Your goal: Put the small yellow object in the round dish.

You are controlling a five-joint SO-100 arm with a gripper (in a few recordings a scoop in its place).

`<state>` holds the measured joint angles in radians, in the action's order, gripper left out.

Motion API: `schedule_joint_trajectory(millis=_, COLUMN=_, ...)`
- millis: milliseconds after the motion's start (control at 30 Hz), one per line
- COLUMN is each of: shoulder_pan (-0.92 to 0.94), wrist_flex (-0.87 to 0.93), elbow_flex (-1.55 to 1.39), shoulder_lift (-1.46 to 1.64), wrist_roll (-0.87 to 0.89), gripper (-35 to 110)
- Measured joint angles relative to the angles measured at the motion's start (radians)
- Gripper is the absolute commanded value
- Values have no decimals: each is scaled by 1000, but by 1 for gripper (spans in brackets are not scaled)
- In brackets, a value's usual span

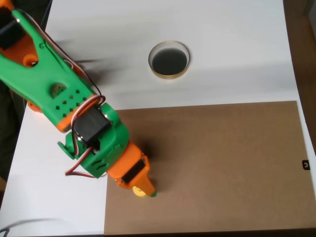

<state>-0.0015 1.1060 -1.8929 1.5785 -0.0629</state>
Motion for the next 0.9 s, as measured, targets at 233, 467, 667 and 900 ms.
schedule_joint_trajectory(millis=233, shoulder_pan=15, wrist_flex=-32, elbow_flex=0, shoulder_lift=-61, wrist_roll=-3, gripper=23)
schedule_joint_trajectory(millis=467, shoulder_pan=37, wrist_flex=-51, elbow_flex=17, shoulder_lift=-100, wrist_roll=-11, gripper=20)
schedule_joint_trajectory(millis=667, shoulder_pan=49, wrist_flex=-51, elbow_flex=26, shoulder_lift=-100, wrist_roll=-12, gripper=15)
schedule_joint_trajectory(millis=900, shoulder_pan=49, wrist_flex=-18, elbow_flex=69, shoulder_lift=-101, wrist_roll=-18, gripper=15)
